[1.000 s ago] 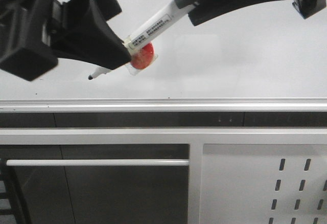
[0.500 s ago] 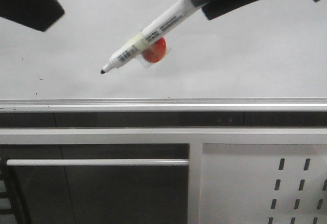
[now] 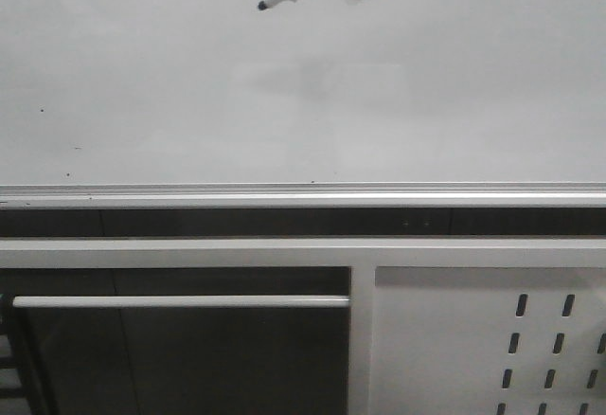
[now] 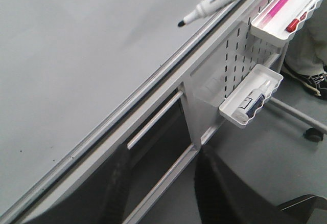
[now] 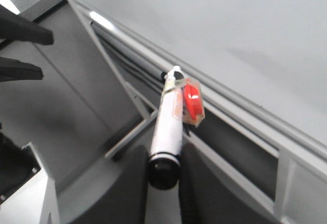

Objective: Write number 1 on whiteboard

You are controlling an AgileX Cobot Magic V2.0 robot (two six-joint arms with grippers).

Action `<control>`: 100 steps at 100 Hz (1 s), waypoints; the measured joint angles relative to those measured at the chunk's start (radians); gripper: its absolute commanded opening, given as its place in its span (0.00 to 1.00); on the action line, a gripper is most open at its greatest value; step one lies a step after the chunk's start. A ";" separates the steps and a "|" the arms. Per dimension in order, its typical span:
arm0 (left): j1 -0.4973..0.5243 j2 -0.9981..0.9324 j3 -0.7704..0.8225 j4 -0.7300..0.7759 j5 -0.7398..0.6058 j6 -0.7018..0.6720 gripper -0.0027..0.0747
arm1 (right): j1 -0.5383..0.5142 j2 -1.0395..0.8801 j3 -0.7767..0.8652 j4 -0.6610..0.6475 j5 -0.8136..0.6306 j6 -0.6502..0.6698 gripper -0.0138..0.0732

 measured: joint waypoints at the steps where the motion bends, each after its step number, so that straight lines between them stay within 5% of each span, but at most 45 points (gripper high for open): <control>1: 0.000 -0.003 0.002 -0.002 0.000 -0.003 0.30 | 0.000 -0.011 0.007 -0.002 -0.003 0.000 0.08; 100: 0.000 -0.116 0.065 0.000 -0.082 -0.140 0.25 | 0.000 -0.593 0.289 -0.125 -0.093 0.060 0.10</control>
